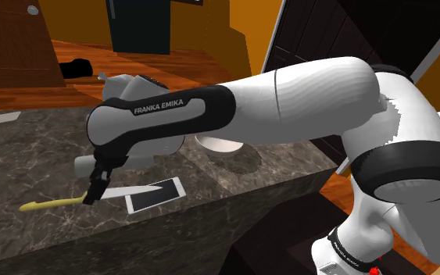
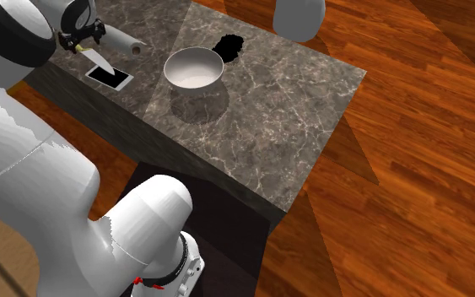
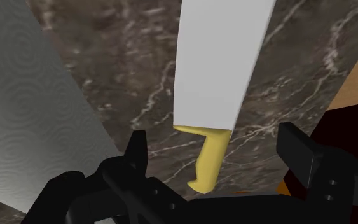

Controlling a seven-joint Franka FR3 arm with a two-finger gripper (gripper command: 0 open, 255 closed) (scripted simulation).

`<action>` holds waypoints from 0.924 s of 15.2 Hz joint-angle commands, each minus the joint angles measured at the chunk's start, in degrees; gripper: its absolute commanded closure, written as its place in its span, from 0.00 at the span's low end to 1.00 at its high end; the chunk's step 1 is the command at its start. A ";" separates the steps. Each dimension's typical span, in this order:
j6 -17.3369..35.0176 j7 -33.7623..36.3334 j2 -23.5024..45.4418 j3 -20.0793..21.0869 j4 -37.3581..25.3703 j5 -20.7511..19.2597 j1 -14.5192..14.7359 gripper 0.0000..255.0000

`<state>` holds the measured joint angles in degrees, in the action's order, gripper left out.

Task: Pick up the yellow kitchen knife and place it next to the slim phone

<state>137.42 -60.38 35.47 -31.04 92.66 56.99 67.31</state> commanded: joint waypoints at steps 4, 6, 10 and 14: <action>-1.45 0.56 -2.89 -1.56 1.98 -1.86 0.36 0.00; -2.47 1.19 -5.91 -2.93 3.76 -3.69 1.15 0.00; -2.46 1.19 -5.91 -2.93 3.76 -3.69 1.14 0.00; -2.46 1.19 -5.91 -2.93 3.76 -3.69 1.14 0.00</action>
